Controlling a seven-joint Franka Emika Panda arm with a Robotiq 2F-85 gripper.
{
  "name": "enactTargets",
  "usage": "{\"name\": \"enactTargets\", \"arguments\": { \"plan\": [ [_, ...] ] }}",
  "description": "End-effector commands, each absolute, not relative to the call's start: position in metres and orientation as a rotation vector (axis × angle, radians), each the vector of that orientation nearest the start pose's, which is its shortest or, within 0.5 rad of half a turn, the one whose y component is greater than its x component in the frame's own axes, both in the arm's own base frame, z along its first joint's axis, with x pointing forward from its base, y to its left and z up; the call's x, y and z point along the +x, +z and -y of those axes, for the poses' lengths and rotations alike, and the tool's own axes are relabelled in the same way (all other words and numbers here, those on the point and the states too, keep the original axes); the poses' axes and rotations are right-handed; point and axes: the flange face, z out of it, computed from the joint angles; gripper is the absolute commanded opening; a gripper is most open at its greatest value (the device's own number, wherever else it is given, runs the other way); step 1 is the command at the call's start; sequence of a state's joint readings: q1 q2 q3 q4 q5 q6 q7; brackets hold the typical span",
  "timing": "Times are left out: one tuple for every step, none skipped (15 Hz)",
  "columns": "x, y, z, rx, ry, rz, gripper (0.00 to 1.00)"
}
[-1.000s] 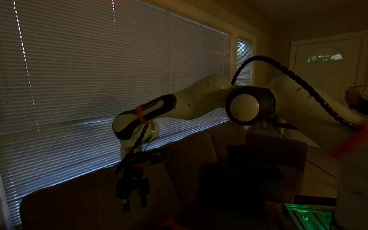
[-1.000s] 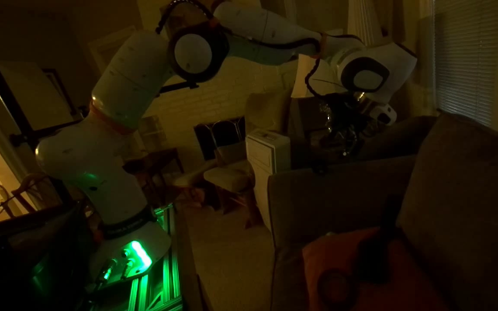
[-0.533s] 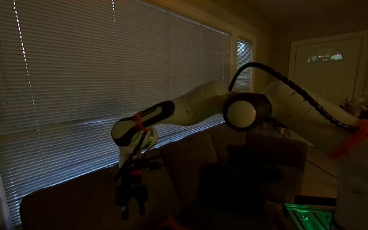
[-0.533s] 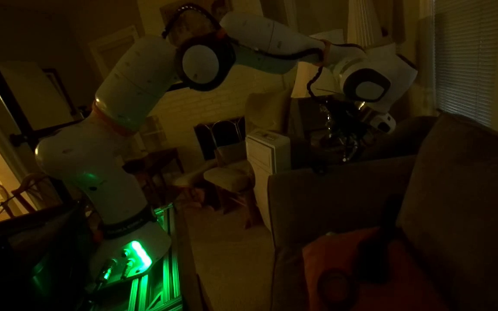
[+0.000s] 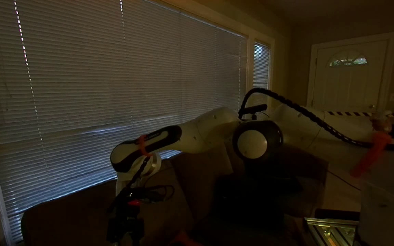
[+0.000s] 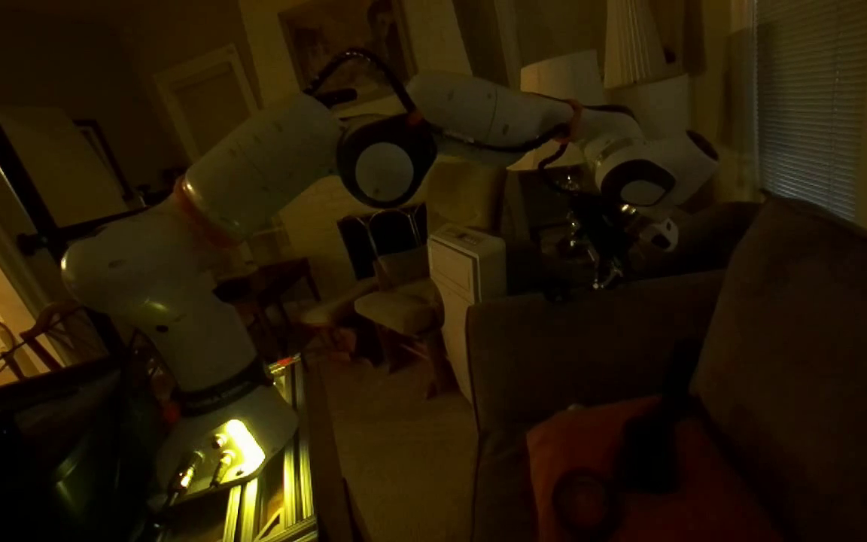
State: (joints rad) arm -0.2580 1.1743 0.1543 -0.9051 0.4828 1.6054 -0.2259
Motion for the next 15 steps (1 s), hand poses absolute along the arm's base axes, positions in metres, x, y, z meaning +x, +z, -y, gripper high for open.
{"name": "enactTargets", "arguments": {
  "plan": [
    [0.741,0.13,0.065,-2.316,0.418,-0.047,1.0],
    [0.741,0.126,0.06,-2.299,0.431,-0.031,1.0],
    [0.74,0.121,0.055,-2.287,0.449,-0.019,1.0],
    [0.739,0.115,0.051,-2.268,0.47,-0.005,1.0],
    [0.737,0.113,0.047,-2.253,0.487,0.011,1.0],
    [0.736,0.112,0.042,-2.233,0.504,0.033,1.0],
    [0.735,0.111,0.038,-2.224,0.512,0.045,1.0],
    [0.734,0.109,0.035,-2.215,0.519,0.042,1.0],
    [0.731,0.108,0.034,-2.202,0.552,0.035,1.0],
    [0.733,0.111,0.035,-2.23,0.526,0.037,1.0],
    [0.732,0.11,0.034,-2.226,0.531,0.039,1.0],
    [0.732,0.11,0.034,-2.227,0.531,0.039,1.0],
    [0.732,0.111,0.034,-2.227,0.53,0.039,1.0],
    [0.733,0.111,0.035,-2.228,0.529,0.039,1.0],
    [0.733,0.112,0.035,-2.228,0.528,0.039,1.0]
  ]
}}
